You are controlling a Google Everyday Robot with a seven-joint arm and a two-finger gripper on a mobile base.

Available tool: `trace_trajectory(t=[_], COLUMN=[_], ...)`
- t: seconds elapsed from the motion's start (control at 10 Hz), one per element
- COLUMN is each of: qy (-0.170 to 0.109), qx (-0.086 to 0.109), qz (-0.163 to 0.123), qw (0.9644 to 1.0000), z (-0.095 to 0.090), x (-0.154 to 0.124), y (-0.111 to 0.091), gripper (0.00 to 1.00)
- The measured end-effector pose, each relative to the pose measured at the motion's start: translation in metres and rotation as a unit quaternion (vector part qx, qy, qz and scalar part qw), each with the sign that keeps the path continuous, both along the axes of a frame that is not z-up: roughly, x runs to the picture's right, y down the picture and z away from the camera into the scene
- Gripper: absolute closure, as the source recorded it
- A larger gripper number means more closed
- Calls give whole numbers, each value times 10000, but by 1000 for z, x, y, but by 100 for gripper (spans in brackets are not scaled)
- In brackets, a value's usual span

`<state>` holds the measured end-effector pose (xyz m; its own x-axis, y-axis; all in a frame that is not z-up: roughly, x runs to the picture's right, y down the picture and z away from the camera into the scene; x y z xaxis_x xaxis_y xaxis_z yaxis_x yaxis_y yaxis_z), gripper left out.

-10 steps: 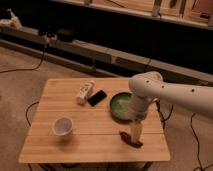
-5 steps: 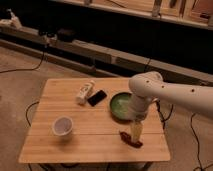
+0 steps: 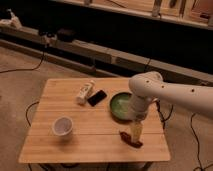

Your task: Place the eraser in the ceramic cup

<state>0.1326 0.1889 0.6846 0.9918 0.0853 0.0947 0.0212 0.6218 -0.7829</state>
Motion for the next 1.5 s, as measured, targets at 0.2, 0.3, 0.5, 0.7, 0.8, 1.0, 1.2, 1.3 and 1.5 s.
trace_trajectory(t=[0.2,0.3,0.5,0.7,0.8,1.0,1.2,1.3,1.5], qy=[0,4,141,294,300,141,-18,-78,-244], qx=[3,29,244,644,838,1112,1396,1493,1784], qz=[-1,-18,-210,-559,-701,-916,-1099,-1164,-1272], qw=[10000,10000,9994,9959,9936,9895,9841,9819,9754], z=[0,1,7,19,26,36,48,53,70], x=[0,1,11,23,21,8,-10,-17,-30], y=[0,-1,-11,-42,-62,-89,-113,-120,-137], gripper=[20,20,20,20,20,20,20,20,20])
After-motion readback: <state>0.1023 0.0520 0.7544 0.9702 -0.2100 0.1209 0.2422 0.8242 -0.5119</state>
